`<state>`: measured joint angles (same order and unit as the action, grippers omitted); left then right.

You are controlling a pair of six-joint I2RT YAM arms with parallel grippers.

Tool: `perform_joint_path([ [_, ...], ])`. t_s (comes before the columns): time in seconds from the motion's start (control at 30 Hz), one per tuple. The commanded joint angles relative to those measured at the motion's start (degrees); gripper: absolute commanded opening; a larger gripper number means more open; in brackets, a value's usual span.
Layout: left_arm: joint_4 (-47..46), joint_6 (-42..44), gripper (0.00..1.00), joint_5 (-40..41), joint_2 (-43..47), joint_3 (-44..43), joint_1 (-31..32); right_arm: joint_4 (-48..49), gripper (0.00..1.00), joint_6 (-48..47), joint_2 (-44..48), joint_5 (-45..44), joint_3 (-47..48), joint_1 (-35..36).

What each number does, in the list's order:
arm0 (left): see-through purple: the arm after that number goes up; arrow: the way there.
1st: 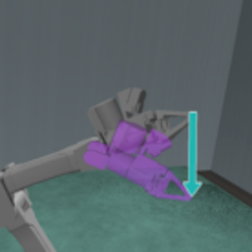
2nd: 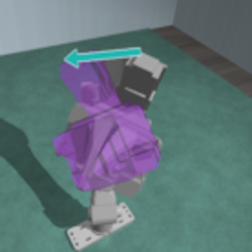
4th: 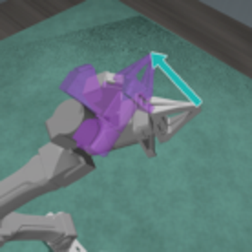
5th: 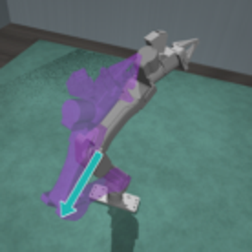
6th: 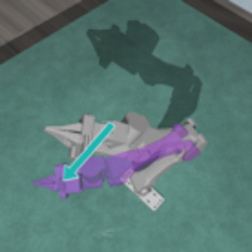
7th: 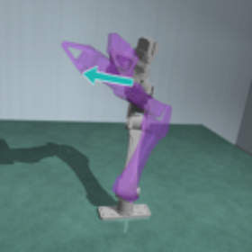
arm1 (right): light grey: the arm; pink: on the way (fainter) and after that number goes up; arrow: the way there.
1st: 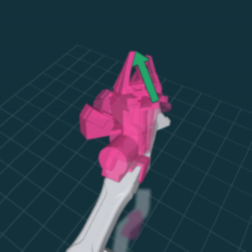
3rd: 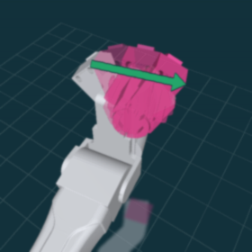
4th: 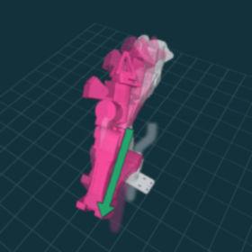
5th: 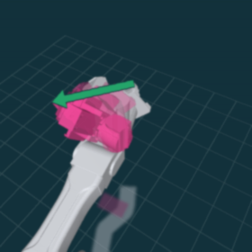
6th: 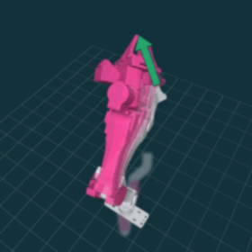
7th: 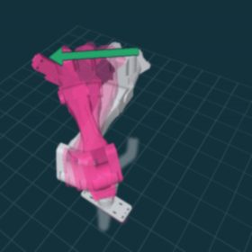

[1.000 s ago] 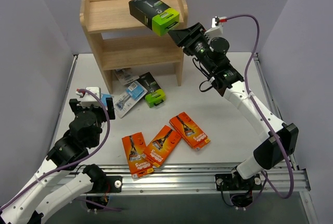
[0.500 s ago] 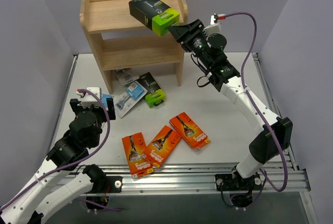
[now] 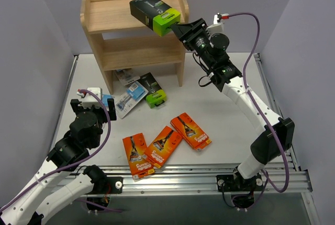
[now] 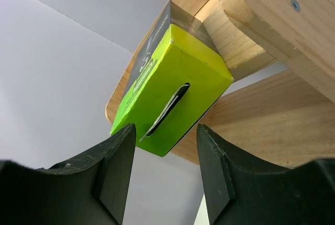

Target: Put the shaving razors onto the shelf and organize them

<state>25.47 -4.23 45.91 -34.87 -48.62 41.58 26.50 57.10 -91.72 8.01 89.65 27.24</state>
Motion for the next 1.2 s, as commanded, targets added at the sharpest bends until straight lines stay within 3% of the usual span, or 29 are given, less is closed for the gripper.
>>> perform_joint_path([
  [0.0, -3.0, -0.3, 0.94, -0.6, 0.5, -0.2, 0.3, 3.9, 0.45, 0.7, 0.8, -0.3, 1.0, -0.9],
  [0.5, -3.0, -0.3, 0.94, -0.6, 0.6, -0.2, 0.3, 5.2, 0.38, 3.1, -2.2, 2.1, 3.2, -1.3],
  [0.6, -3.0, -0.3, 0.94, -0.7, 0.7, -0.2, 0.3, 5.3, 0.31, 3.8, -3.4, 3.1, 3.9, -1.4],
  [0.83, -3.1, -0.3, 0.94, -1.4, 1.0, -0.1, 0.3, 11.0, 0.07, 6.4, -3.9, 4.6, 1.4, -1.4],
  [1.0, -3.1, -0.3, 0.94, -1.3, 1.2, -0.1, 0.3, 11.8, 0.00, 6.7, -3.9, 5.2, 1.2, -1.3],
  [1.17, -3.1, -0.3, 0.94, -1.3, 1.3, -0.2, 0.4, 13.0, 0.00, 7.0, -4.1, 5.1, 1.5, -0.1],
])
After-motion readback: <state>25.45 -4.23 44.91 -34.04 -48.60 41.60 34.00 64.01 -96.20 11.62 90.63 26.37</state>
